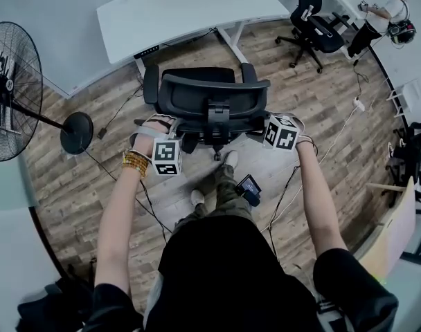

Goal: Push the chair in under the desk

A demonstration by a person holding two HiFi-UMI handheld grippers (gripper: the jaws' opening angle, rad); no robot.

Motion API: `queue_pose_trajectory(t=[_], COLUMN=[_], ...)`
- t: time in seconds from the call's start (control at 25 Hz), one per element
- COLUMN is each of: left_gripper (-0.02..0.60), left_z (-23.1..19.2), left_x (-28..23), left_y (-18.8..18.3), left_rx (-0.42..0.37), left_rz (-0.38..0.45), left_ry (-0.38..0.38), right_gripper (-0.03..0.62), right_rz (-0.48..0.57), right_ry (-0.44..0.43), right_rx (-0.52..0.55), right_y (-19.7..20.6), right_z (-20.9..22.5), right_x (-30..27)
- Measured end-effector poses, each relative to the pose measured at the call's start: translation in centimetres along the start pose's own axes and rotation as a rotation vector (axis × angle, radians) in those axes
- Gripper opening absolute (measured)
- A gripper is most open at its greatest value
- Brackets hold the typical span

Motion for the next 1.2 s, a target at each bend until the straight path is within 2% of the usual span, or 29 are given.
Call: queue_pose_trajectory(t=[0.28,0.44,1.2], left_gripper=[0.101,0.1,0.1], left_z=[-1.9,-0.9,-3.5], left_x=[-0.8,-1.0,-4.8], left_y=[1.1,0.7,1.5], left_rx=[-0.008,-0.009,0.006], left_rz=[0.002,-0.005,-0.015], left_ry=[0.004,-0.005,-0.025], right_gripper=[0.132,0.132,0.132], right_rz=[0.003,-0.004,-0.009], right_ry=[0.004,-0.003,0.008], right_rx=[-0.002,-0.004,0.027], right_y=[-0.4,0.1,1.0], right_z=[2.1,1.4,6.4], right_x=[0.0,-0.4,-1.3])
Point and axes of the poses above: the fingertips, and each gripper's own axes: x backward along the fingers, z to its right, y out of its underside, the point moved 9 cm from there along x, backward along the fingers, and after that the axes turned 13 degrees about -x, right-handed, at the moved point
